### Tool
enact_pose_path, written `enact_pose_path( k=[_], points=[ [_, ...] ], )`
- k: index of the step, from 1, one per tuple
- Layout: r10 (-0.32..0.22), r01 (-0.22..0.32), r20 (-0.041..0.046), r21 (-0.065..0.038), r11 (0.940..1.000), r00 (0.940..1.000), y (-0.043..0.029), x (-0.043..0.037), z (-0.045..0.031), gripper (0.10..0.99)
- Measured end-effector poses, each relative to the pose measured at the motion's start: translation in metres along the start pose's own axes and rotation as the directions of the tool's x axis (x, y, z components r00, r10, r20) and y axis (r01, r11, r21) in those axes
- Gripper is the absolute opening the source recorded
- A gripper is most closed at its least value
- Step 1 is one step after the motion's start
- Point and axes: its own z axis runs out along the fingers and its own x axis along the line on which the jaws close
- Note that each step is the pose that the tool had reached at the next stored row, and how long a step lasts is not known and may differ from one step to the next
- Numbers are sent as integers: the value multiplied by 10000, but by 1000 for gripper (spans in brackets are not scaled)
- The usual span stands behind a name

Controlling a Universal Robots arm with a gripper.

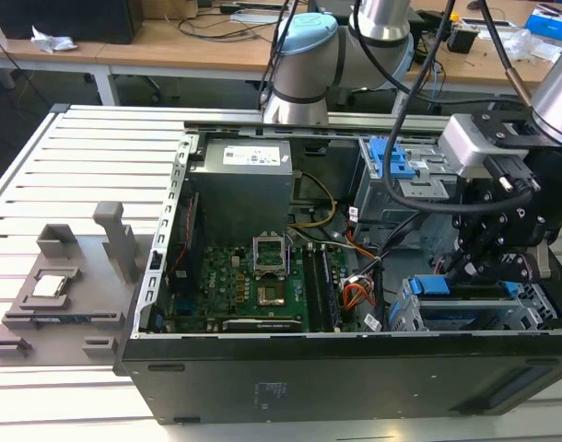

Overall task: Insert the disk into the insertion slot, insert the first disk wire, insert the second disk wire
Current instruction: 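Insert the second disk wire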

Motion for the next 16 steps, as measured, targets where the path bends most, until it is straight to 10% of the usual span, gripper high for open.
enact_pose_path(
  k=[16],
  points=[
    [61,-60,192,-86,9999,9998,-121,45,5,145]
  ],
)
